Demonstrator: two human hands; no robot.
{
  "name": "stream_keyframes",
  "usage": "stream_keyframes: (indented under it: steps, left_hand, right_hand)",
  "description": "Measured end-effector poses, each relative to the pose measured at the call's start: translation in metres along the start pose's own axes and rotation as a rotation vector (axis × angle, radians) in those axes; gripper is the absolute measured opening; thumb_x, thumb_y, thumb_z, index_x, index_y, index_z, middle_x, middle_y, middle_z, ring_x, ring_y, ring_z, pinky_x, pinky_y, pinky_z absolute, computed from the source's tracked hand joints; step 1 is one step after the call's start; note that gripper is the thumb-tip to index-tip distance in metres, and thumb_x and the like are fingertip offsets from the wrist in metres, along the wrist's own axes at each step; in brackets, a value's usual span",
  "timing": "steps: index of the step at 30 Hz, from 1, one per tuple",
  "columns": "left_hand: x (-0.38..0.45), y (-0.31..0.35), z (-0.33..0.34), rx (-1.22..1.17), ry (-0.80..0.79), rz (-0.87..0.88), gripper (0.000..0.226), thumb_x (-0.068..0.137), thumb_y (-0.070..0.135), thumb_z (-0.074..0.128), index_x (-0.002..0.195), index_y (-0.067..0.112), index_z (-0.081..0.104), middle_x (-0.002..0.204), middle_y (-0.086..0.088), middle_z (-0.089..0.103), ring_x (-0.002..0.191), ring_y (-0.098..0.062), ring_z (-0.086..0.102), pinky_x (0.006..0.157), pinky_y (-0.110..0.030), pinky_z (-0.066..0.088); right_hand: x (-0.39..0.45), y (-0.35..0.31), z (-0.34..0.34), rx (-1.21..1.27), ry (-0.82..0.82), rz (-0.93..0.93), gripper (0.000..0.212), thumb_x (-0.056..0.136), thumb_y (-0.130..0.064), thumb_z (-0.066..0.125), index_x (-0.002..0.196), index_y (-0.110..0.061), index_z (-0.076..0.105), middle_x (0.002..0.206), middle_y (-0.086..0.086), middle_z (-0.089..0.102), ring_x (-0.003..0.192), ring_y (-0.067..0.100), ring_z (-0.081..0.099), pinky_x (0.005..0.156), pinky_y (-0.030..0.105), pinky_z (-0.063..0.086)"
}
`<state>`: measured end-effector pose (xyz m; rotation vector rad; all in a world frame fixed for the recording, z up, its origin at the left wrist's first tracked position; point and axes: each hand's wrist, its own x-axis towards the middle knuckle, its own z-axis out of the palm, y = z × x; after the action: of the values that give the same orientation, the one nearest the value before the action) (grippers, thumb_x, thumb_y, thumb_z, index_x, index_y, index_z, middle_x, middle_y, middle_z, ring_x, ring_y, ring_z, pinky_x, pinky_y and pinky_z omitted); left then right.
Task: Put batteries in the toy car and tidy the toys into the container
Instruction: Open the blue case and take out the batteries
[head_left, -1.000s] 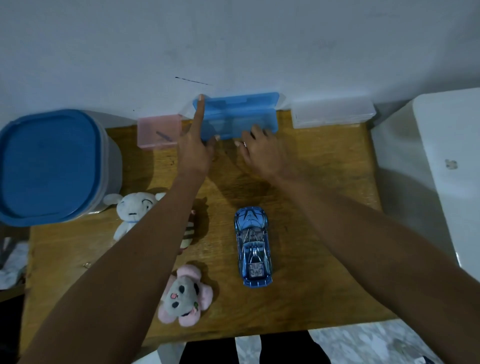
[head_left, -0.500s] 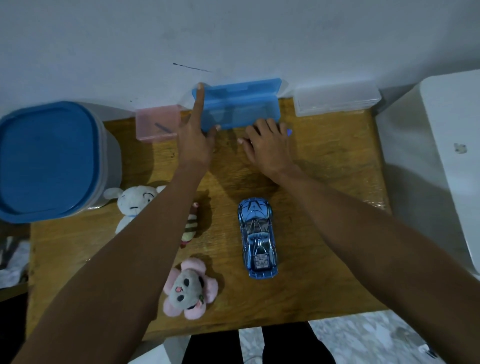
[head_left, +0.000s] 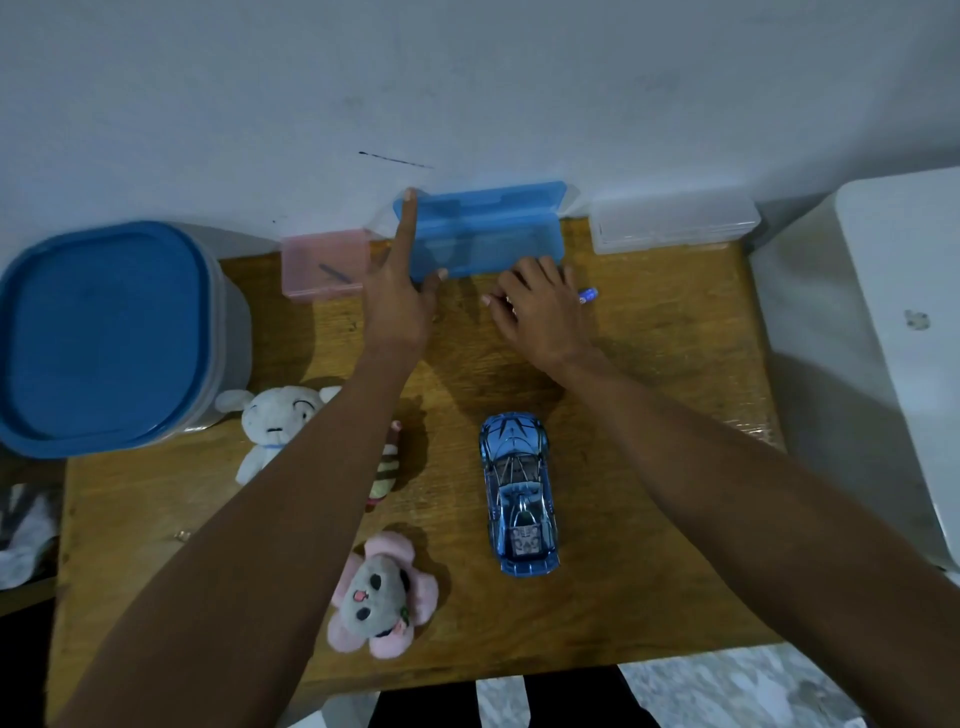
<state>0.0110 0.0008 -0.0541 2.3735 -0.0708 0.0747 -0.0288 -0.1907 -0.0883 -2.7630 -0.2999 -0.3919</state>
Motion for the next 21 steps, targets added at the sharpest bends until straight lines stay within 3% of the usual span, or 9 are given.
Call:
stream_keyframes:
  steps: [5,10,16,21]
  left_hand:
    - [-0.003,0.004,-0.003,0.000,0.001,-0.005,0.093,0.092,0.013,0.071,0.160,0.036,0.013,0.117,-0.014,0.063,0.102,-0.024,0.062,0.087,-0.037,0.054]
    - [-0.005,0.008,-0.004,-0.006,0.015,-0.057,0.095,0.093,0.012,0.070,0.160,0.037,0.008,0.125,-0.014,0.062,0.107,-0.025,0.064,0.090,-0.043,0.055]
    - [-0.006,0.005,-0.004,-0.005,0.012,-0.102,0.081,0.094,0.013,0.068,0.157,0.039,0.024,0.126,-0.012,0.063,0.109,-0.025,0.065,0.088,-0.044,0.060]
    - [-0.007,0.005,-0.007,-0.027,0.027,-0.036,0.056,0.092,0.022,0.072,0.145,0.016,0.053,0.128,-0.013,0.065,0.112,-0.022,0.063,0.099,-0.033,0.053]
  right_hand:
    - [0.007,-0.006,-0.018,0.075,0.119,0.044,0.024,0.096,-0.038,0.059,0.103,-0.016,0.066,0.102,0.006,0.062,0.097,0.025,0.055,0.081,0.041,0.044]
    - [0.038,0.001,-0.044,0.220,0.289,0.399,0.033,0.098,-0.038,0.055,0.127,-0.021,0.059,0.109,0.008,0.059,0.098,0.024,0.055,0.078,0.033,0.044]
    - [0.035,0.007,-0.041,0.289,0.144,0.487,0.029,0.097,-0.032,0.063,0.124,-0.022,0.067,0.113,0.011,0.049,0.103,0.021,0.048,0.083,0.028,0.050]
    - [0.023,0.005,-0.034,0.431,0.085,0.532,0.034,0.093,-0.025,0.071,0.125,-0.017,0.066,0.126,0.010,0.046,0.117,0.022,0.050,0.100,0.031,0.053]
